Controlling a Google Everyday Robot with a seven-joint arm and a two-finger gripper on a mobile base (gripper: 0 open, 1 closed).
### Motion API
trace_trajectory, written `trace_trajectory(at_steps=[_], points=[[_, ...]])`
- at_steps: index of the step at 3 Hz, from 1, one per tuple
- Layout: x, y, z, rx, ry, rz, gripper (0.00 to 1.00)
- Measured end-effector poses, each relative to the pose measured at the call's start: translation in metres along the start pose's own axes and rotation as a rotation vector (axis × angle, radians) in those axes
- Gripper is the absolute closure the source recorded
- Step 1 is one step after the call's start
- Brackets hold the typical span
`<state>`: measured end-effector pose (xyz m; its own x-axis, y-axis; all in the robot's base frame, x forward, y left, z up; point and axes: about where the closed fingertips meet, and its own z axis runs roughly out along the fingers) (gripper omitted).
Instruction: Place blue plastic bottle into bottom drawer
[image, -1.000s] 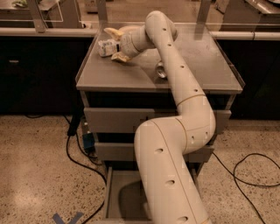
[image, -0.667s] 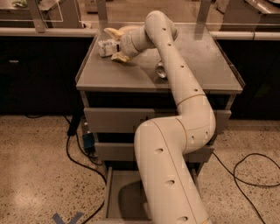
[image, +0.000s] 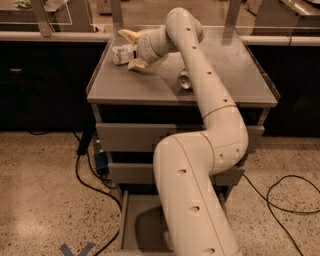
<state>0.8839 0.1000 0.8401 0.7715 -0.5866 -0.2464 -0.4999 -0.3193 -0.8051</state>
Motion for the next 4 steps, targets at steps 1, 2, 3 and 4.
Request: trace_trajectory(at_steps=[1,2,3,4], points=[[-0.003,-0.004,-0.004,0.000,0.000,0.000,0.00],[-0.004,-0.008,-0.006,0.000,0.000,0.000,0.00],[-0.060,-0.059,-0.036,-0.016,0.017,-0.165,0.00],[-0.074,-0.078,-0.056,0.007,0.018,-0.186,0.00]])
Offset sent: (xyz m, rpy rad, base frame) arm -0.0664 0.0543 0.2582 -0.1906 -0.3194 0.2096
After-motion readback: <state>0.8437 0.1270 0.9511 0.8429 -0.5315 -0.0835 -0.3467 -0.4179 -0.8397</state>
